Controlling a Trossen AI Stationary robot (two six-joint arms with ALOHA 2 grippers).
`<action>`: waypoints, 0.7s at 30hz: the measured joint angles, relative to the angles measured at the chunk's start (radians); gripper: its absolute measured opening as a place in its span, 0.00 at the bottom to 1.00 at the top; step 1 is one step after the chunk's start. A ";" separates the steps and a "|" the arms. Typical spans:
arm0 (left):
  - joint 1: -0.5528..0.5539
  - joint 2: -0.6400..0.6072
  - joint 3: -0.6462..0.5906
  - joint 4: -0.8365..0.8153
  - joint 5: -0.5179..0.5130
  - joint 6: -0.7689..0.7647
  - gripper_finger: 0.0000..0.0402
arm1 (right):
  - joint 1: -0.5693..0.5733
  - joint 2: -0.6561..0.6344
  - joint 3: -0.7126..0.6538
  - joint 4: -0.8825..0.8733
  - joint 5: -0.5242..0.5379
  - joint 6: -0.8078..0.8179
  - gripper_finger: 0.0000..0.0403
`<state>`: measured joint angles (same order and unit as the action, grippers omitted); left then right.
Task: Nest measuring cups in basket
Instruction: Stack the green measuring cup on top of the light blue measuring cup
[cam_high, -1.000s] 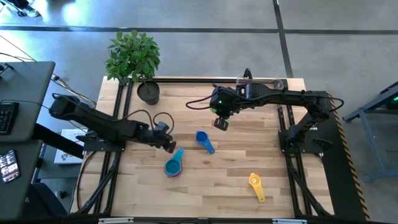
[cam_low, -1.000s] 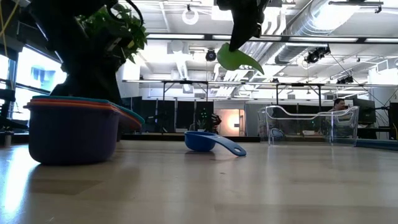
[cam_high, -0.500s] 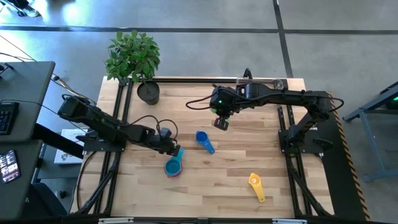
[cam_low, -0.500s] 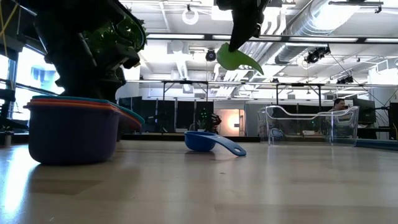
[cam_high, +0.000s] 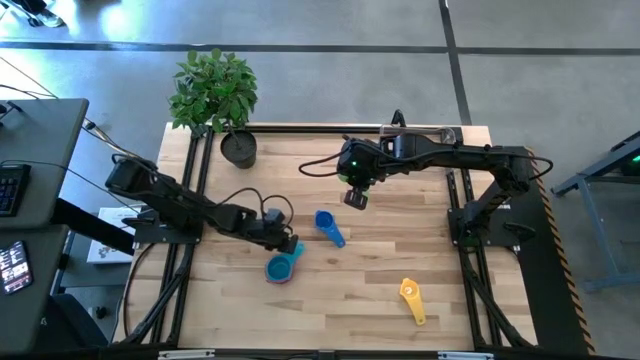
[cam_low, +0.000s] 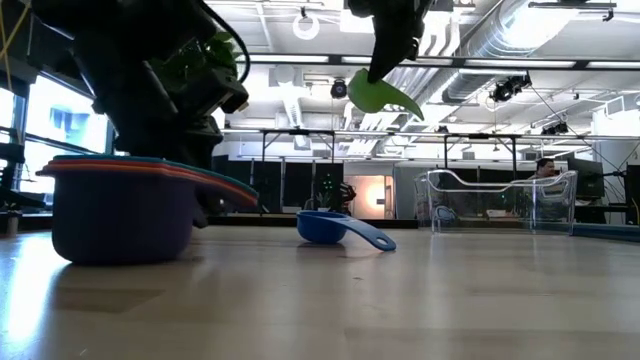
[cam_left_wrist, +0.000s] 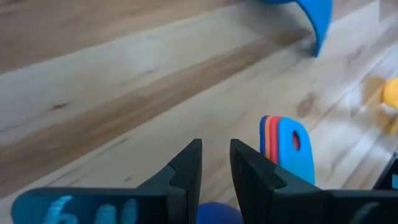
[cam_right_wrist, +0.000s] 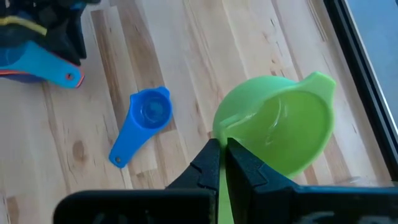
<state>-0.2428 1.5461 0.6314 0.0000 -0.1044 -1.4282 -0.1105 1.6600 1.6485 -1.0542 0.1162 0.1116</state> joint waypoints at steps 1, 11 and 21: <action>0.000 0.015 0.016 0.001 0.006 0.011 0.18 | 0.000 0.000 0.000 0.003 0.000 0.000 0.00; 0.001 0.113 0.132 -0.010 0.025 0.125 0.18 | 0.000 0.000 0.000 0.005 0.000 0.003 0.00; 0.045 0.004 0.170 -0.179 0.011 0.201 0.18 | 0.024 0.000 0.000 0.007 -0.014 0.018 0.00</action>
<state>-0.1980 1.5499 0.8009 -0.1794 -0.0931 -1.2274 -0.0868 1.6600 1.6482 -1.0471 0.1020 0.1299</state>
